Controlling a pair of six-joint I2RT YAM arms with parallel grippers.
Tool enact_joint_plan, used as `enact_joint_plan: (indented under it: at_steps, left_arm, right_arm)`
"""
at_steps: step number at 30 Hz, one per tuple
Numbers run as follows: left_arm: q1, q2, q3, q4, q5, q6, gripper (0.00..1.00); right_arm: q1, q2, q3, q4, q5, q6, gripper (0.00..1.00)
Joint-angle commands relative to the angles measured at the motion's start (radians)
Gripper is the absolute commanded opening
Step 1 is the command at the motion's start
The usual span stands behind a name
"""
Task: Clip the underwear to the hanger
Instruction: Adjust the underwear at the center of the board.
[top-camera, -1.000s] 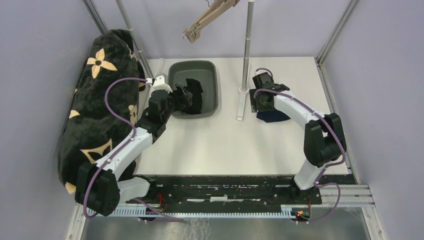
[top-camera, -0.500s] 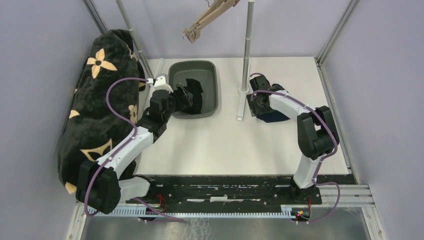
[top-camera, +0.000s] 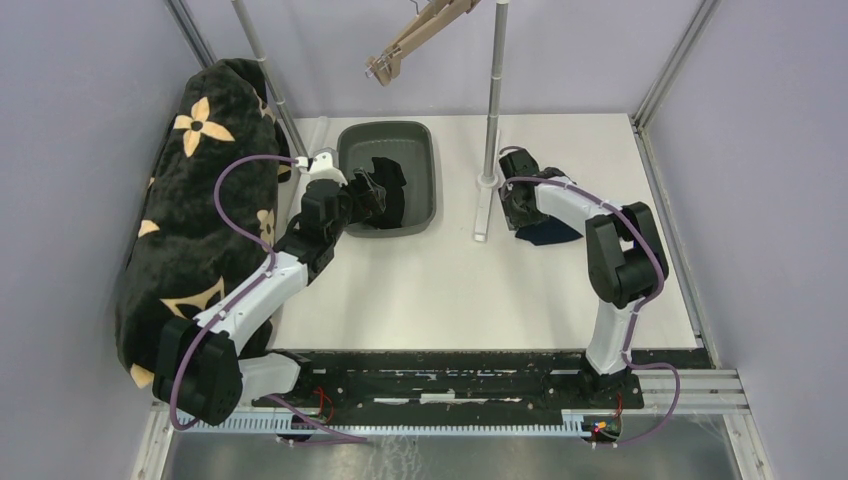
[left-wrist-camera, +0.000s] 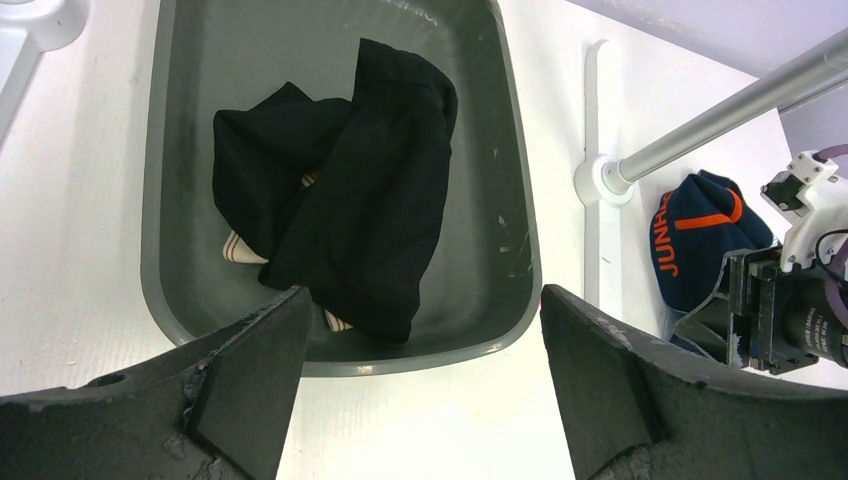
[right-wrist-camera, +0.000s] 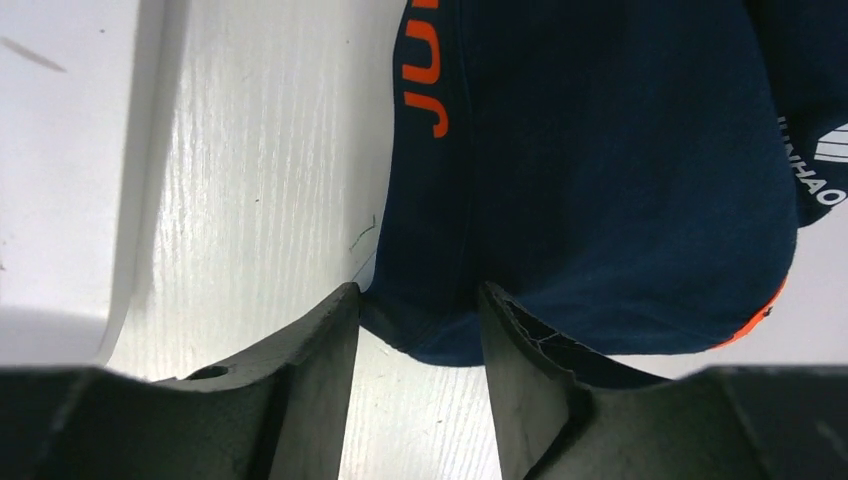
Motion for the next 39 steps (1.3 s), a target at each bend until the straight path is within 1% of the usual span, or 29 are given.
enact_joint_plan:
  at_steps: [1,5,10,11,12,14,15,20,24,26,28,33,35,39]
  left_arm:
    - [-0.002,-0.003,0.005,0.039,-0.014,0.001,0.91]
    - [-0.002,-0.003,0.005,0.040,-0.012,0.000,0.91]
    - [-0.002,-0.004,0.005,0.040,-0.012,-0.001,0.91]
    - [-0.002,-0.006,0.004,0.040,-0.012,-0.002,0.91]
    - [-0.002,-0.006,0.004,0.040,-0.010,-0.003,0.91]
    - [-0.002,-0.008,0.003,0.040,-0.008,-0.004,0.91]
    - [-0.003,-0.009,0.003,0.039,-0.008,-0.005,0.91]
    - [-0.002,-0.013,0.003,0.038,-0.009,-0.004,0.91]
    - [-0.003,-0.017,0.004,0.034,-0.010,-0.003,0.91]
    - [-0.002,-0.019,0.003,0.034,-0.008,-0.003,0.91]
    - [-0.002,-0.025,0.004,0.030,-0.007,-0.003,0.91]
    - [-0.003,-0.045,0.001,0.022,-0.008,-0.005,0.91]
    - [-0.003,-0.052,0.002,0.016,-0.009,-0.004,0.91]
    - [-0.002,-0.066,0.002,0.010,-0.006,-0.006,0.91]
  right_arm:
    - [-0.016,0.004,0.048,0.029,-0.006,0.004,0.53]
    - [-0.020,0.002,0.047,0.028,-0.006,0.013,0.46]
    - [-0.019,-0.016,0.043,0.021,-0.005,0.023,0.40]
    - [-0.019,-0.019,0.042,0.021,-0.007,0.024,0.37]
    - [-0.020,-0.021,0.044,0.017,-0.007,0.026,0.29]
    - [-0.019,-0.021,0.048,0.010,-0.007,0.027,0.03]
    - [-0.019,-0.022,0.052,0.006,-0.007,0.028,0.01]
    - [-0.017,-0.065,0.061,-0.020,-0.015,0.046,0.01]
    - [-0.017,-0.186,0.083,-0.043,0.013,0.078,0.01]
    - [-0.018,-0.244,0.140,-0.087,0.062,0.096,0.00]
    - [-0.020,-0.270,0.219,-0.142,0.098,0.100,0.00]
    - [-0.023,-0.262,0.466,-0.304,0.154,0.092,0.00]
    - [-0.024,-0.268,0.518,-0.338,0.172,0.090,0.00]
    - [-0.024,-0.305,0.550,-0.366,0.180,0.086,0.00]
